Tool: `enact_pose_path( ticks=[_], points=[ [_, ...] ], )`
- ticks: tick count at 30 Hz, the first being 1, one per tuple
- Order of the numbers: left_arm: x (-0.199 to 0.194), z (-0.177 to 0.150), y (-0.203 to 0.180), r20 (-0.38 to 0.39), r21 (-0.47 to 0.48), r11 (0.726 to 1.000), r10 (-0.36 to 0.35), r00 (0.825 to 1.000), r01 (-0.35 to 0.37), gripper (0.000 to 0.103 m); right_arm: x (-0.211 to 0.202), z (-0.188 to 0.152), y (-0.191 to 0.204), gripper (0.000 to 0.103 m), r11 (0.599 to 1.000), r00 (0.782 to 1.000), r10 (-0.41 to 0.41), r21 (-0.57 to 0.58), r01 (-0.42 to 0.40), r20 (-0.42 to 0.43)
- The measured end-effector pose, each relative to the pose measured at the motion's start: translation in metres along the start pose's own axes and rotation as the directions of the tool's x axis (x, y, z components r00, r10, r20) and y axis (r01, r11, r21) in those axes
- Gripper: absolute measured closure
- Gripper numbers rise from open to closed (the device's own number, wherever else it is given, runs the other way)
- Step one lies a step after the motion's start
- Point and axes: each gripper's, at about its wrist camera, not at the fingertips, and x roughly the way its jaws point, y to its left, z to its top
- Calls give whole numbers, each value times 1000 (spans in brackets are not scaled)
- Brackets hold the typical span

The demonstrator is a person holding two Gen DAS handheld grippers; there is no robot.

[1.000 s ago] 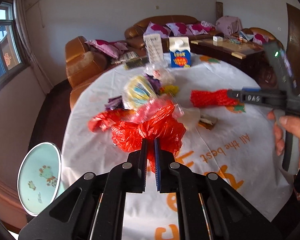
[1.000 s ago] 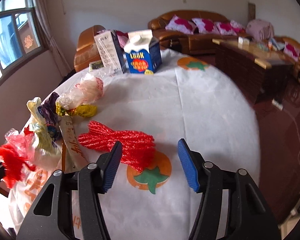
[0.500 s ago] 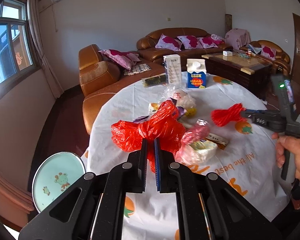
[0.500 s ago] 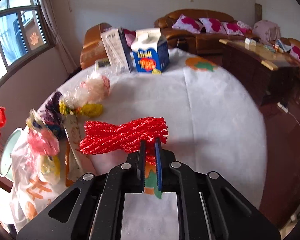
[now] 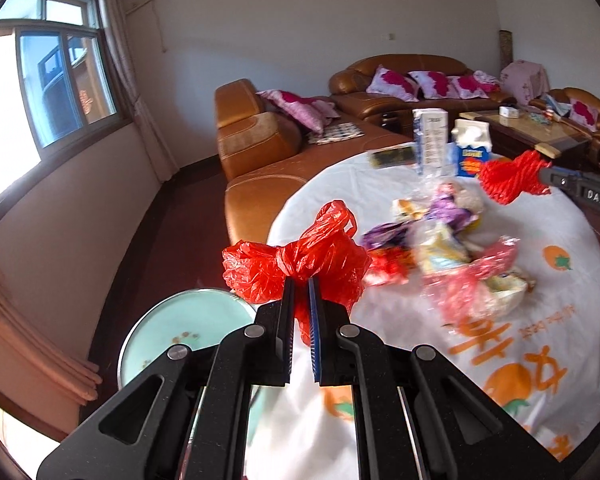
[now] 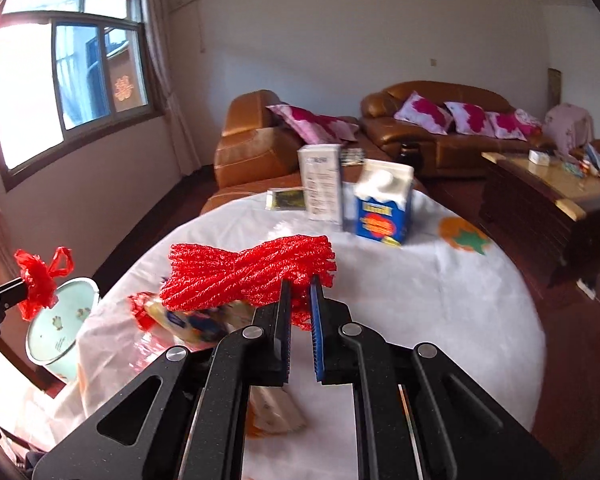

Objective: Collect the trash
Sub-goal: 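Carry the red bag and red mesh bundle over the bin with both grippers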

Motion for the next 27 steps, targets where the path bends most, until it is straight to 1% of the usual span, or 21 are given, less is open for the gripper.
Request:
enact_pose_path(
  ticks=[3,7,9,14,15,20,27],
  points=[
    [8,-7,23,-27,-23,998,50,998,-51,96,11,8,24,94,999,999,41,-33,-41,-3],
    [17,-19,53,-61,-60,993,100,993,-104,97,30,18,67,94,989,995,98,-111,-99,-9],
    [19,-25,66,-78,-78,989,117,990,-123,97,40,23,92,94,979,991,134,-154,-135,-17],
    [25,-37,94,-108,-94,978,174,979,-184,97,64,27,138,94,956,982,185,-223,-191,-47],
    [26,-41,100,-112,-94,974,193,975,-204,97,68,26,144,94,952,980,193,-230,-199,-52],
    [30,-52,121,-139,-105,961,240,961,-255,97,94,21,180,94,923,968,237,-292,-251,-82],
    [35,-64,137,-174,-110,951,269,947,-290,96,114,16,214,94,892,955,276,-341,-297,-110]
  ],
)
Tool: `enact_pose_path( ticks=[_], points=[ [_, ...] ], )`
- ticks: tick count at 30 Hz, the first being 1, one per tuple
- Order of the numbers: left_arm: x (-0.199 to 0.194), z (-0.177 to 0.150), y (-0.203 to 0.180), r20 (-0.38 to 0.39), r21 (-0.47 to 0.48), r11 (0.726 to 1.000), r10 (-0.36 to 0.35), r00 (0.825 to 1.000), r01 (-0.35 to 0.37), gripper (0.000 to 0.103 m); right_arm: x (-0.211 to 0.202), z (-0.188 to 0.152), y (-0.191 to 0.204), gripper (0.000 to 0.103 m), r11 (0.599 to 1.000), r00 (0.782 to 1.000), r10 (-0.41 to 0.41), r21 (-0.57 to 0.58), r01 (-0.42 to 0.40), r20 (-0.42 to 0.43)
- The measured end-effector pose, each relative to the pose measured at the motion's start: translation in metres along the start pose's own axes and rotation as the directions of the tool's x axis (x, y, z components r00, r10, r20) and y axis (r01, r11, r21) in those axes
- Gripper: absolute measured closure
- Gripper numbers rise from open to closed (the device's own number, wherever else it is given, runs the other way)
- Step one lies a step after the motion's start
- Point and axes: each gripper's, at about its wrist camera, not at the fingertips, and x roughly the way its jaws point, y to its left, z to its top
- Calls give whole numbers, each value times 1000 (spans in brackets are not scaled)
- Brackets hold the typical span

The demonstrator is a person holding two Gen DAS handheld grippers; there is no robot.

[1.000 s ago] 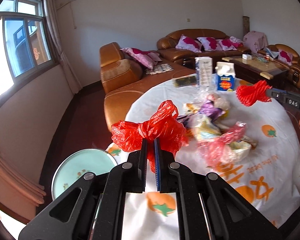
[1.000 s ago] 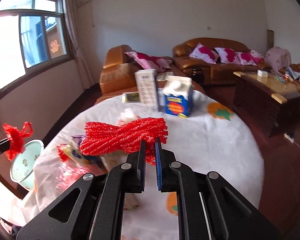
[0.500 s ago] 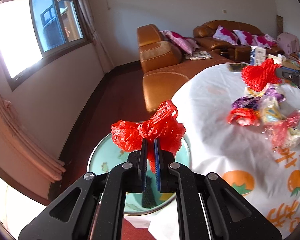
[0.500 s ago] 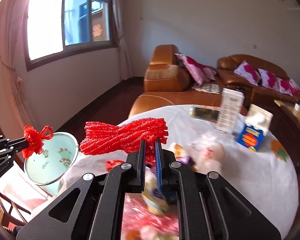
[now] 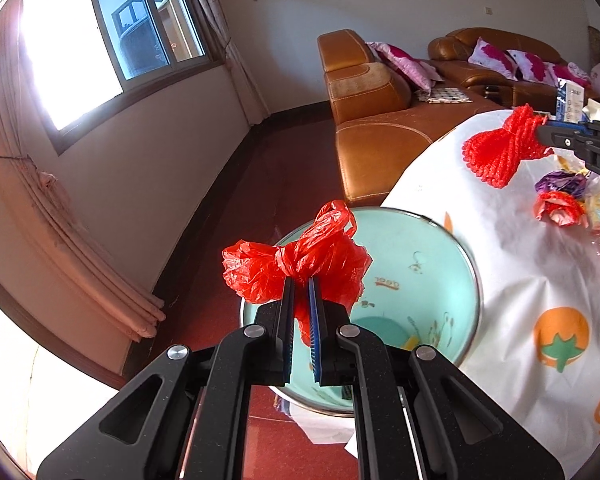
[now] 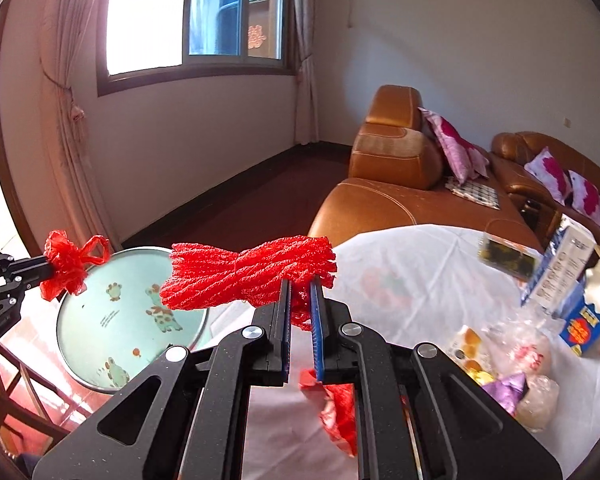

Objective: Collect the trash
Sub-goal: 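Carry the red bag and red mesh bundle over the bin with both grippers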

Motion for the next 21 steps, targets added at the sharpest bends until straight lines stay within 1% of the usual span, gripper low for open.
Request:
enact_pose_path(
  ticks=[6,12,21],
  points=[
    [7,-4,10,-15,3,999,34,999,-34,96,15,5,19,94,998,999,38,-57,-38,0],
    [11,-7,13,-20,12,998,59,998,-59,96,28,3,34,94,994,999,51,-101,-52,-7],
    [19,-11,15,-39,19,998,63,997,-62,96,39,-3,56,94,984,998,65,-167,-66,-14]
  ],
)
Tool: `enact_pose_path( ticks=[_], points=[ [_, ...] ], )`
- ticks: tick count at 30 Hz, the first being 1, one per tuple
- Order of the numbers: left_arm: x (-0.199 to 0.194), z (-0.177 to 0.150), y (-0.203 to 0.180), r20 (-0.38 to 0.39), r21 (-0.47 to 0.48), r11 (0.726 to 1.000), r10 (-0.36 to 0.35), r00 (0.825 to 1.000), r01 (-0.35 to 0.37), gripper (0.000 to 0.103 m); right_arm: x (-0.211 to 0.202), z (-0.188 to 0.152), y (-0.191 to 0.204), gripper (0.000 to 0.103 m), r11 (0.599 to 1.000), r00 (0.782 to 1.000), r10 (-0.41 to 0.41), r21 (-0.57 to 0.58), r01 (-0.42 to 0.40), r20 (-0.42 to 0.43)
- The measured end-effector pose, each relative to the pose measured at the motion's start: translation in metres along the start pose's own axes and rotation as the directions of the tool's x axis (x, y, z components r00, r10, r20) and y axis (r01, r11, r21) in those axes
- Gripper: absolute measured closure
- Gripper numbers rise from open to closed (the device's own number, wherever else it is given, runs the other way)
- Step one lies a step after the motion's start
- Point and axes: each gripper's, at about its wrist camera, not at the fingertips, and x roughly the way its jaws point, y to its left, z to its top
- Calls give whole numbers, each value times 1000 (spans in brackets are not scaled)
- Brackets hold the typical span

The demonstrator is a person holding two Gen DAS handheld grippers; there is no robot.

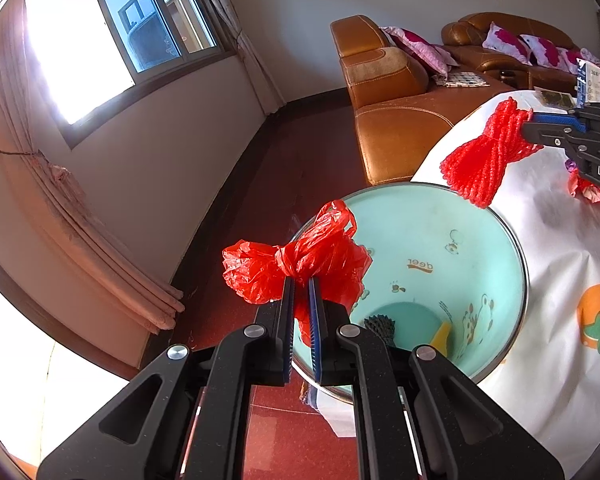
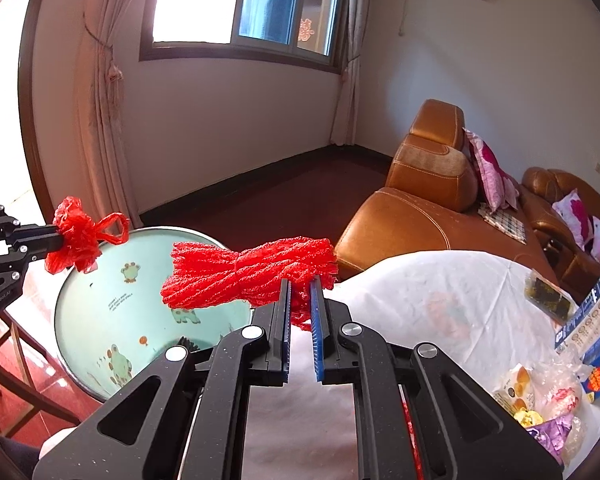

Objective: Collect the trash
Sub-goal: 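Carry the red bag and red mesh bundle over the bin with both grippers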

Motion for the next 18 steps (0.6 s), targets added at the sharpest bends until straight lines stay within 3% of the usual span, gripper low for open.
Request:
enact_pose_path(
  ticks=[18],
  points=[
    [-2,0,-2,5,4,1000,-8,1000,8,96,6,-4,10,93,1000,1000,9,-26,-9,-7]
  ],
)
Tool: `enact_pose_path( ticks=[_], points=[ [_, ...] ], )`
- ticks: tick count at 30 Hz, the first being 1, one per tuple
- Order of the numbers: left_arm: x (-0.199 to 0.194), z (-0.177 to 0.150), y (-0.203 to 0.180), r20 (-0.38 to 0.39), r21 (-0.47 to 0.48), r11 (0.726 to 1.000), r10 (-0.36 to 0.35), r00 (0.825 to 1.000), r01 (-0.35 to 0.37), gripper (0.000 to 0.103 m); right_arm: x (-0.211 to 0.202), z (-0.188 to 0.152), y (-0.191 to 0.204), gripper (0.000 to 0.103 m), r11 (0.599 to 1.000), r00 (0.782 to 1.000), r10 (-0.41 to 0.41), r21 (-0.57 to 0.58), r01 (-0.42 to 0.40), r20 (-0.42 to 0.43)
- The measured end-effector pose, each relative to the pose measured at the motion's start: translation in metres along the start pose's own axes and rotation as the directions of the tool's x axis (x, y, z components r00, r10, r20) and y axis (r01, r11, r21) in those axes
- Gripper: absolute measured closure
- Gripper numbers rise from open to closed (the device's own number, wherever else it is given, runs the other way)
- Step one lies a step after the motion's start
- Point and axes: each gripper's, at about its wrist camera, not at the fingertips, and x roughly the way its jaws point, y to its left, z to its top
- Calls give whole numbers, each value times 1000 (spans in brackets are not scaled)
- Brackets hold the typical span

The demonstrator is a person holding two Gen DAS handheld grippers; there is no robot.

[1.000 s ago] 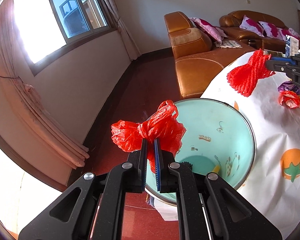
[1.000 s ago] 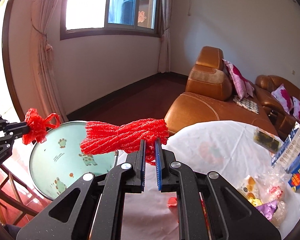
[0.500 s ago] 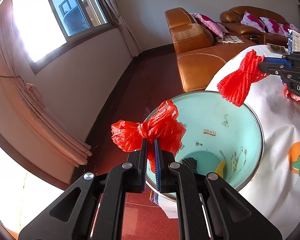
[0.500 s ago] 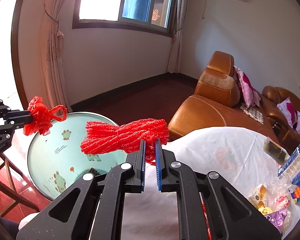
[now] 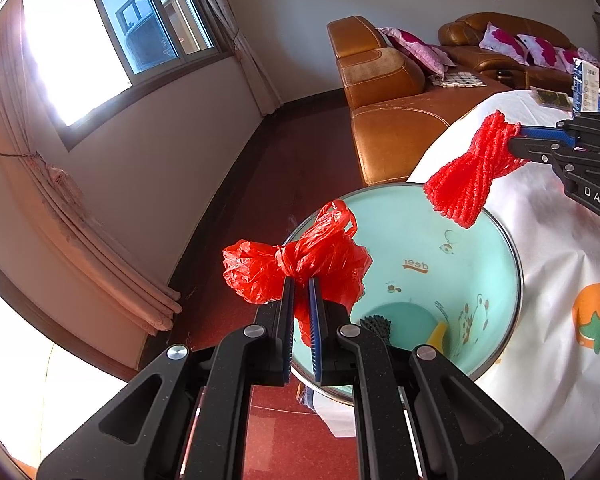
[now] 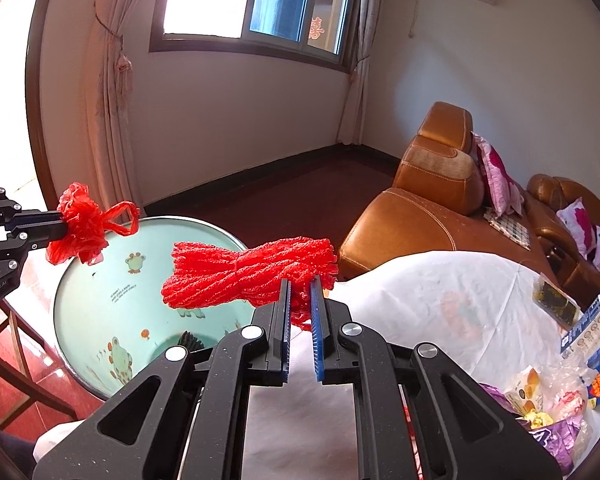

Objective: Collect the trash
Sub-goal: 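Carry the red bag and red mesh bundle over the bin with both grippers, then open both grippers to drop the red bag and mesh into the bin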

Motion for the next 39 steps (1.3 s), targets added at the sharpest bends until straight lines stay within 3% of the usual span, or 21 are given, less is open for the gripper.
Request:
enact_pose_path(
  ticks=[14,18,23,27,39],
  points=[
    [0,0,0,0,-3,1000,-4,1000,4,94,0,-1,5,92,1000,1000,7,-18,-7,1],
    [2,-2,-2,-2,0,1000,-5,1000,5,92,3,-1,10,86,999,1000,25,-39,-25,-9],
    [2,-2,-2,-3,-1,1000,-6,1000,6,77,5,-2,17,74,997,999,30,-66,-31,-24],
    [1,-3,-4,4,-1,1000,3,1000,-3,57,5,-2,19,67,997,999,36,-70,-37,-23],
    [1,-3,-2,6,-4,1000,16,1000,-16,48,4,-3,16,59,998,1000,25,-55,-26,-16]
  ],
)
